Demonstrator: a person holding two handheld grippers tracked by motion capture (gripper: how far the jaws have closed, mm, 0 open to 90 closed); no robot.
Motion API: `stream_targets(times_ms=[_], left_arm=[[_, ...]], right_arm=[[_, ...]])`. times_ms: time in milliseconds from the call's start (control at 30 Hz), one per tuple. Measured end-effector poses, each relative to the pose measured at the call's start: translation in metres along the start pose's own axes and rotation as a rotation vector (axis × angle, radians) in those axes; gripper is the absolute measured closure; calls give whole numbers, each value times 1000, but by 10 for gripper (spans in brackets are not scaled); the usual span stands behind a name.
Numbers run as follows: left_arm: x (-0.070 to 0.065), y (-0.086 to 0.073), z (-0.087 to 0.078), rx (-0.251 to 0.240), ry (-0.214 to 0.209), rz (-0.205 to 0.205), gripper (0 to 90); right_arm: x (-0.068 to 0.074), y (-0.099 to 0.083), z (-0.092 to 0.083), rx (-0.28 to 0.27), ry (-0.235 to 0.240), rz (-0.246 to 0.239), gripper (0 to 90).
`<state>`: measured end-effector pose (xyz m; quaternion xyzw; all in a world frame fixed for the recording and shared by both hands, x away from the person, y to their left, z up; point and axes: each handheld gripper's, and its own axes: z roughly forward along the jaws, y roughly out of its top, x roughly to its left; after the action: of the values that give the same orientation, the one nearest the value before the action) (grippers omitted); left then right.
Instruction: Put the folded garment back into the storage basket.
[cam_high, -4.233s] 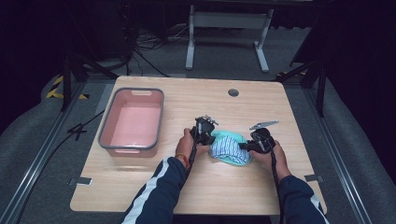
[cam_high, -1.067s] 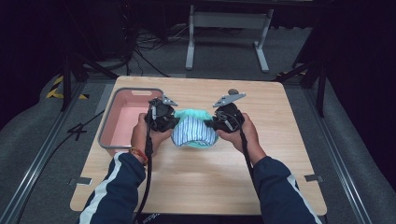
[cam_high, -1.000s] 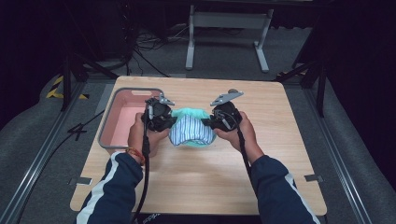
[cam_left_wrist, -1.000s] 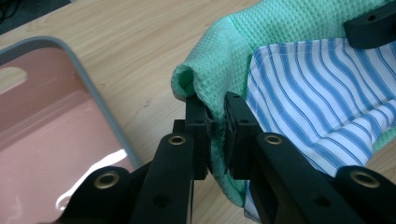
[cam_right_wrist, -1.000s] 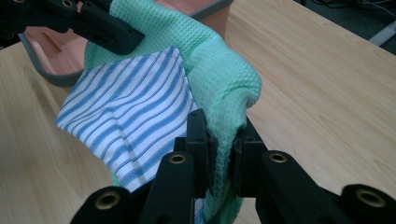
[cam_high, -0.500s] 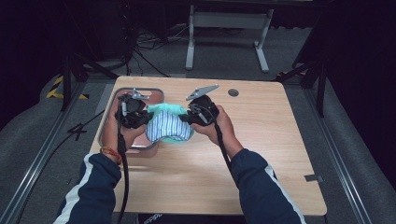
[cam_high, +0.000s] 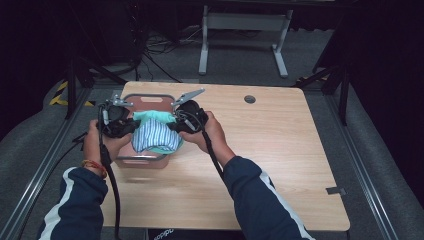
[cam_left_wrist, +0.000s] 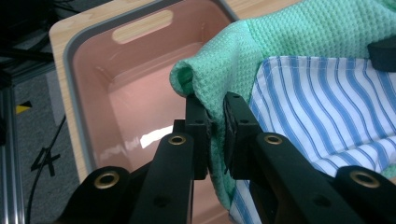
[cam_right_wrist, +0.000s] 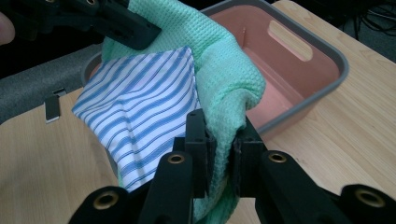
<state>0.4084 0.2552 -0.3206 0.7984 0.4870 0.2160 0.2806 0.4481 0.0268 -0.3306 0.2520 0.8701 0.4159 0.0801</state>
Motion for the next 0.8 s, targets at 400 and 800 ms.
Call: stream_targets(times_ms=[400,800], left_arm=[[30,-15,-2,15,29,-32,818],[34,-16,12,42,31,-31,817]], right_arm=[[20,19,34,19,12,-23,797],[20,17,53,44,10,-2,791]])
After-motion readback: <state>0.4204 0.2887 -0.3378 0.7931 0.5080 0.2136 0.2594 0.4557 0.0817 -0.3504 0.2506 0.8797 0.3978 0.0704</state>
